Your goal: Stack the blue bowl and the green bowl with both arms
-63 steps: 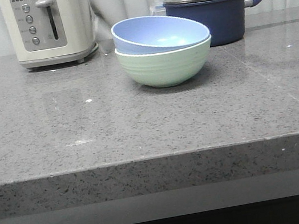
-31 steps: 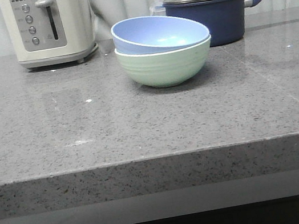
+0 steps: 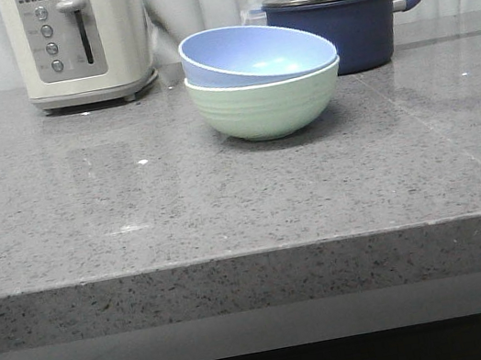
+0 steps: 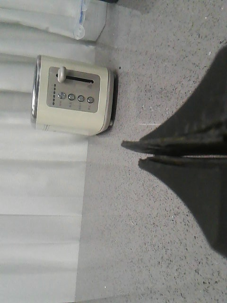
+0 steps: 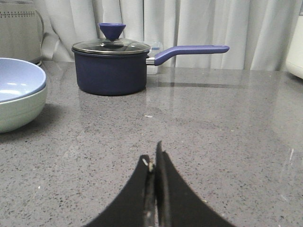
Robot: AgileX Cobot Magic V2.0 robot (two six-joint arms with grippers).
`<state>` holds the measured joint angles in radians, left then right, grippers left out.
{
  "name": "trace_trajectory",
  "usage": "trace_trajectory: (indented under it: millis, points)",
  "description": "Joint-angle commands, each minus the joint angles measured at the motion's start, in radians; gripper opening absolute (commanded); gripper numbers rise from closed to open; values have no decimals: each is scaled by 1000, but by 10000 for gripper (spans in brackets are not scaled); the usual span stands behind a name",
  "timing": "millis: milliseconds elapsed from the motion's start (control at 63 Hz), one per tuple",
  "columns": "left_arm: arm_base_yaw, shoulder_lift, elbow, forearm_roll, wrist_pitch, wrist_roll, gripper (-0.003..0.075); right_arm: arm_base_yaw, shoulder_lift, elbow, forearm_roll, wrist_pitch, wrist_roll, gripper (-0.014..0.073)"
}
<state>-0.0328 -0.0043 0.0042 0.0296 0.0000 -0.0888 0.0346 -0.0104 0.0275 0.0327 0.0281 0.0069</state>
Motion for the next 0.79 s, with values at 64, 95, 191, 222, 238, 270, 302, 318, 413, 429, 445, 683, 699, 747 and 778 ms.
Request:
trace_trajectory:
  millis: [64,95,191,222,238,270,302,318,413,429,445,683,699,747,778]
  points:
    - [-7,-17,6,-9,-74,-1,-20,-6,-19,-16,-11,-92,-7,-55]
    - [-7,-17,6,-9,-74,-1,-20,-7,-19,-16,-11,-92,-7,-55]
    - [-7,-17,6,-9,-74,-1,-20,-13,-19,-16,-11,-92,-7,-55]
    - [-7,-17,6,-9,-74,-1,-20,-14,-19,-16,-11,-92,-7,-55]
    - [-7,-17,6,-9,-74,-1,-20,-14,-19,-16,-11,-92,-7,-55]
    - [-7,-17,6,-9,-74,-1,-20,-14,-19,-16,-11,-92,-7,-55]
    - [-7,-17,6,-9,-74,-1,-20,-14,-19,-16,-11,-92,-7,-55]
    - [-7,-17,6,-9,-74,-1,-20,-14,-19,-16,-11,-92,-7,-55]
    - [-7,-17,6,-9,-74,-1,-20,-14,-19,-16,-11,-92,-7,-55]
    - [-7,-17,6,-9,-74,-1,-20,-14,-19,-16,-11,-92,-7,-55]
    - [-7,-17,6,-9,-74,-1,-20,-14,-19,-16,-11,-92,-7,-55]
    - [-7,-17,6,-9,-74,-1,-20,-18,-19,-16,-11,-92,-7,-55]
    - [-7,-17,6,-9,-74,-1,-20,-21,-19,-16,-11,-92,-7,-55]
    - [-7,-17,6,-9,-74,-1,-20,-28,-19,-16,-11,-92,-7,-55]
    - [-7,-17,6,-9,-74,-1,-20,-30,-19,-16,-11,-92,-7,-55]
